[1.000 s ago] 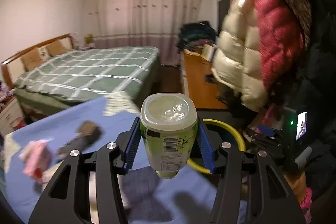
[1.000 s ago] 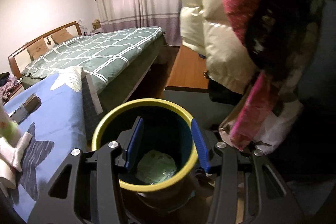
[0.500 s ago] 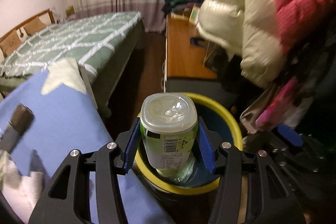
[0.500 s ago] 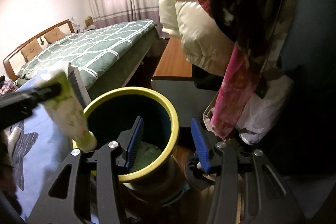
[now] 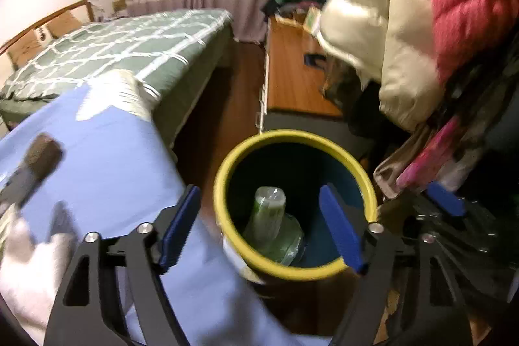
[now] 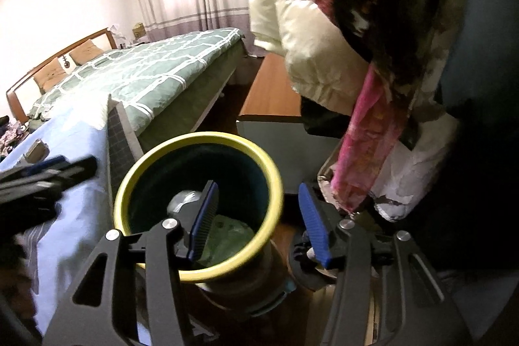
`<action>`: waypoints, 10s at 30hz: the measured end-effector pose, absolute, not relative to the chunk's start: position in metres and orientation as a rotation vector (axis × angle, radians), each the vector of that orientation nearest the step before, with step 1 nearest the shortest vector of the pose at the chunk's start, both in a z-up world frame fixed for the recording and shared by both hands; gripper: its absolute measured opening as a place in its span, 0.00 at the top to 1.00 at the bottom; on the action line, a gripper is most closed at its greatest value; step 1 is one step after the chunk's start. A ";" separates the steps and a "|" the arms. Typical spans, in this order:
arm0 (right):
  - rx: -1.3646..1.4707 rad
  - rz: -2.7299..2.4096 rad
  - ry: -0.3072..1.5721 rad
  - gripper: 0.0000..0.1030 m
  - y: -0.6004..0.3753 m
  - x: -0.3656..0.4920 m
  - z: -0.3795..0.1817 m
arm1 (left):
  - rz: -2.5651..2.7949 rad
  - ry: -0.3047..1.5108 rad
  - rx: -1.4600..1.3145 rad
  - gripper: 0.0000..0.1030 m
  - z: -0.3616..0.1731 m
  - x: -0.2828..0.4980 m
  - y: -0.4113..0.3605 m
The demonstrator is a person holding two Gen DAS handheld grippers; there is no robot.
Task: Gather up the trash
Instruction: 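Grasp the white tissue with the right gripper and lift it, then carry the tissue with the right gripper and drop it into the bin, then grasp the second green-lidded plastic cup with the left gripper and lift it, then carry the plastic cup with the left gripper over the bin and release it, then grasp the white paper cup with the right gripper and lift it, then carry the paper cup with the right gripper and drop it into the bin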
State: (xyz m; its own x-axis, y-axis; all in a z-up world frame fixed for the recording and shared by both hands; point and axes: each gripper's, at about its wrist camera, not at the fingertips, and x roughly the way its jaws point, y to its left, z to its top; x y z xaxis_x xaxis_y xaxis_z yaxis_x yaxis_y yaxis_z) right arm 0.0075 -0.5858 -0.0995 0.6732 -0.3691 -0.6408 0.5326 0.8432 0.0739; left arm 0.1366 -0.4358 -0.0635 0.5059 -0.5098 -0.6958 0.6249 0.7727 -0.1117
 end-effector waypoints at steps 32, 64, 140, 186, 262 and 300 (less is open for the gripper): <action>0.076 0.166 0.891 0.51 -0.299 0.153 -0.116 | 0.031 0.523 -0.103 0.09 -0.005 0.039 -0.016; 0.240 -0.178 0.618 0.98 -0.465 0.094 -0.038 | -0.027 0.564 -0.059 0.08 -0.024 0.055 -0.053; 0.274 -0.410 0.700 0.82 -0.531 0.091 -0.096 | -0.296 0.715 -0.023 0.47 -0.027 0.161 -0.145; 0.293 -0.458 0.711 0.68 -0.578 0.039 -0.110 | -0.667 0.686 0.089 0.11 -0.023 0.122 -0.376; 0.210 0.028 0.760 0.46 -0.397 0.088 -0.087 | -0.065 0.611 -0.062 0.08 -0.039 0.049 -0.056; 0.287 -0.420 0.843 0.37 -0.545 0.107 -0.148 | -0.139 0.756 -0.034 0.08 -0.070 0.120 -0.076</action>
